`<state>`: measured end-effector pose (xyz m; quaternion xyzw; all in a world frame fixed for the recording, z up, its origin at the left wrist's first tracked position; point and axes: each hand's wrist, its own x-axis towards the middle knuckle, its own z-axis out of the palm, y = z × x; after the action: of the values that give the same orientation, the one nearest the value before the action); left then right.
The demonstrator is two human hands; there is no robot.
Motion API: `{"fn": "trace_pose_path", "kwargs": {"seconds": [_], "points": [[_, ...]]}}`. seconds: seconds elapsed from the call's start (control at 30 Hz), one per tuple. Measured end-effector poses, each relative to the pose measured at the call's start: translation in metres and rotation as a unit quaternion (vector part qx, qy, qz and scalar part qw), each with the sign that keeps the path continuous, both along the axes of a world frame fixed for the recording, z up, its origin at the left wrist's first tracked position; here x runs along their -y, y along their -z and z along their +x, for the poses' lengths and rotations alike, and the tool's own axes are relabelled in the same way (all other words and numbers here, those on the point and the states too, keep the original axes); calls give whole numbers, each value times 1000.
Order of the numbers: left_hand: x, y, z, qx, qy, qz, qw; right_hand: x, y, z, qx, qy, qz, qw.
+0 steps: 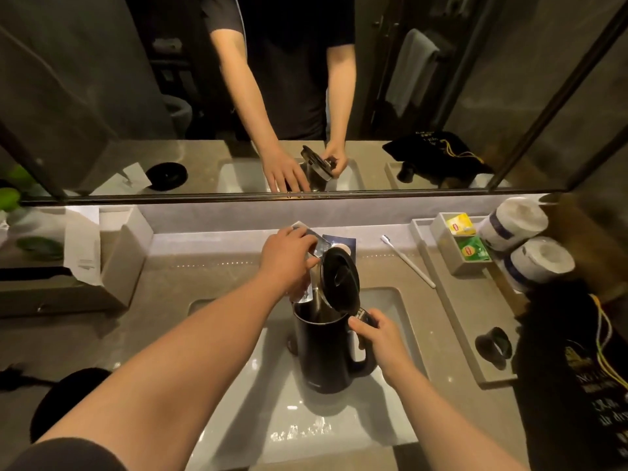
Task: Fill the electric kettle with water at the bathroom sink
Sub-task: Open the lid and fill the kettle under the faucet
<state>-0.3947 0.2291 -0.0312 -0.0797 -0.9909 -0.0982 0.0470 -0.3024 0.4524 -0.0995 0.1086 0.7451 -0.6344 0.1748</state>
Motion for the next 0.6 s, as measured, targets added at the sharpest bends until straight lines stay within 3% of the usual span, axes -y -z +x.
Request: {"fn": "trace_pose_path", "kwargs": {"seconds": [0.2,0.33,0.6], "points": [[3,0,-2,-18,1,7,1000,6,2,-7,-7,-3,-21,1000],[7,1,-2,-38,-45,97,994,9,5,-10,-14,-13,-17,1000],[15,-3,-8,40,-54,159,985,15,9,-8,-19,-2,-11,1000]]}}
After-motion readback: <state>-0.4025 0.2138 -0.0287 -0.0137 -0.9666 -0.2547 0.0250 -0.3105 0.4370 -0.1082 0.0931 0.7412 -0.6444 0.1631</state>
